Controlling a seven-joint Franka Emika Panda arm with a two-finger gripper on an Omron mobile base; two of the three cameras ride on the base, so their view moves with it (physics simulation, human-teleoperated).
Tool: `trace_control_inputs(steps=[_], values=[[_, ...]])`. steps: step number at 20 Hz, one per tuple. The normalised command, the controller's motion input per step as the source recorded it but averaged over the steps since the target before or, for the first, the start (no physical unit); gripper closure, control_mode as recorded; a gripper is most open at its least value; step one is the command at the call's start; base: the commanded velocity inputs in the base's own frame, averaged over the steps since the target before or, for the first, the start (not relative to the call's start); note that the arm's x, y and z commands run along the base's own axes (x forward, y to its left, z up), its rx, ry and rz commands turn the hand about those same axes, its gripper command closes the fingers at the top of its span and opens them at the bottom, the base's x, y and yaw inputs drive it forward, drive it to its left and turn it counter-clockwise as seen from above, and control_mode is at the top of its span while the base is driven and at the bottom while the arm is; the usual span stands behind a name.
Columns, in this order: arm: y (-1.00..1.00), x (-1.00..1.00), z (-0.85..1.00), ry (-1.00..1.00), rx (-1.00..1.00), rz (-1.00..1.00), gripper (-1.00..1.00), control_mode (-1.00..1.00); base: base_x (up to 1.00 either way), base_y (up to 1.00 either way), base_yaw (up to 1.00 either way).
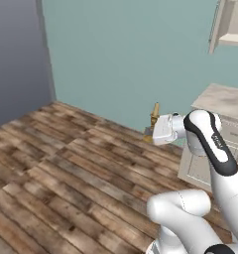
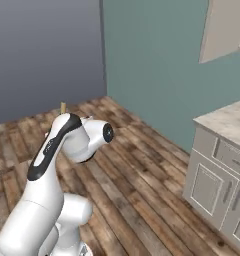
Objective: Pick the candle and candle from the dining table and place them in the open cabinet. Close the cabinet after placing the objects.
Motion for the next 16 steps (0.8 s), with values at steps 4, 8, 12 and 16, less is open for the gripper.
trace_control_inputs(steps=[4, 8, 12, 16], values=[[0.0, 0.0, 0.0, 0.0, 0.0, 0.0, 1.0, 1.0, 0.0, -0.44, -0.51], [0.0, 0.0, 0.0, 0.0, 0.0, 0.0, 1.0, 1.0, 0.0, -0.43, -0.51], [0.0, 0.0, 0.0, 0.0, 0.0, 0.0, 1.0, 1.0, 0.08, -0.48, -0.49], [0.0, 0.0, 0.0, 0.0, 0.0, 0.0, 1.0, 1.0, 0.22, -0.38, -0.49]])
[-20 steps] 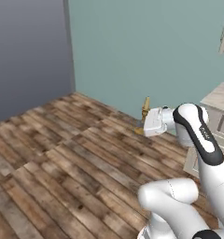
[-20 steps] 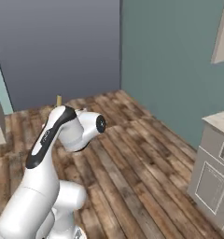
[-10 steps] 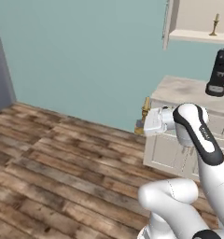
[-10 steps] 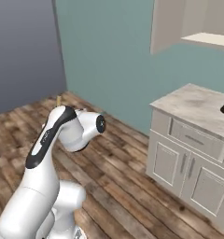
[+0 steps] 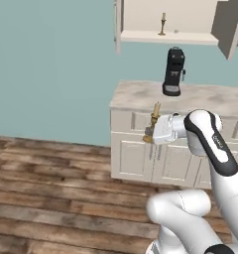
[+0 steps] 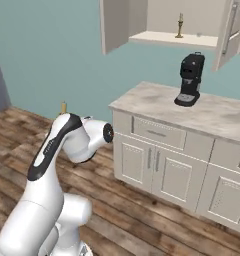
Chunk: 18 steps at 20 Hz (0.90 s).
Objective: Pick the candle and candle from the dining table and place them in the open cabinet. Close the cabinet after placing the objects.
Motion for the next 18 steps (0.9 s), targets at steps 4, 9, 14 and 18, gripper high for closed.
trace_control_inputs(steps=[4, 9, 14, 18], values=[[0.0, 0.0, 0.0, 0.0, 0.0, 0.0, 1.0, 1.0, 0.53, -0.2, -0.43], [0.0, 0.0, 0.0, 0.0, 0.0, 0.0, 1.0, 1.0, 0.83, 0.01, -0.32], [0.0, 0.0, 0.0, 0.0, 0.0, 0.0, 1.0, 1.0, 0.9, 0.06, -0.22], [0.0, 0.0, 0.0, 0.0, 0.0, 0.0, 1.0, 1.0, 0.67, 0.24, -0.19]])
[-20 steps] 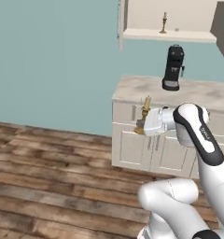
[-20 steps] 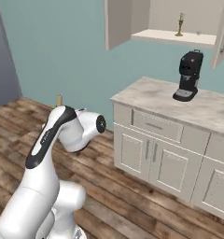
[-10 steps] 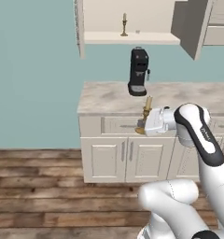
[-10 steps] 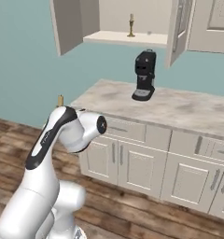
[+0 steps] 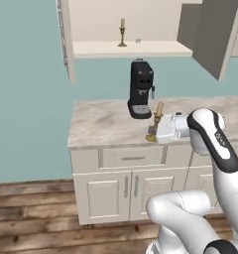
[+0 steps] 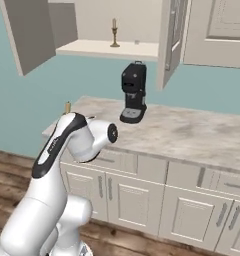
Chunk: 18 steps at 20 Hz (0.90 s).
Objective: Pick the candle and candle from the dining table and place them in the open cabinet. Close the cabinet after placing the objects.
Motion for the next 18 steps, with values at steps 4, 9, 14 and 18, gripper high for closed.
trace_control_inputs(steps=[4, 9, 14, 18], values=[[0.0, 0.0, 0.0, 0.0, 0.0, 0.0, 1.0, 1.0, 0.51, 0.47, -0.16], [0.0, 0.0, 0.0, 0.0, 0.0, 0.0, 1.0, 1.0, 0.51, 0.59, -0.09], [0.0, 0.0, 0.0, 0.0, 0.0, 0.0, 1.0, 1.0, 0.61, 0.01, -0.06], [0.0, 0.0, 0.0, 0.0, 0.0, 0.0, 1.0, 1.0, 0.52, -0.34, -0.04]])
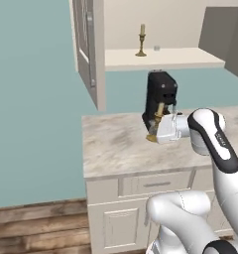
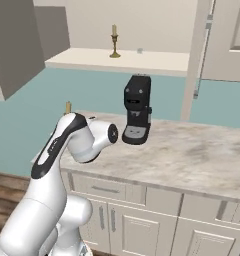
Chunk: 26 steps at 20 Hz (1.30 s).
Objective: Pick the candle and candle from the dining table and place them in the open cabinet. Close the cabinet after placing the objects.
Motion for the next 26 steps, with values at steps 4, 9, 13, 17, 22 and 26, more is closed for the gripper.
trace_control_inputs(steps=[4, 9, 13, 17, 22, 26], values=[[0.0, 0.0, 0.0, 0.0, 0.0, 0.0, 1.0, 1.0, 0.51, -0.18, -0.02], [0.0, 0.0, 0.0, 0.0, 0.0, 0.0, 1.0, 1.0, 0.41, -0.13, -0.01], [0.0, 0.0, 0.0, 0.0, 0.0, 0.0, 1.0, 1.0, 0.38, -0.22, -0.01], [0.0, 0.0, 0.0, 0.0, 0.0, 0.0, 1.0, 1.0, 0.31, -0.27, -0.05], [0.0, 0.0, 0.0, 0.0, 0.0, 0.0, 1.0, 1.0, 0.28, -0.23, -0.06], [0.0, 0.0, 0.0, 0.0, 0.0, 0.0, 1.0, 1.0, 0.31, -0.2, -0.06]])
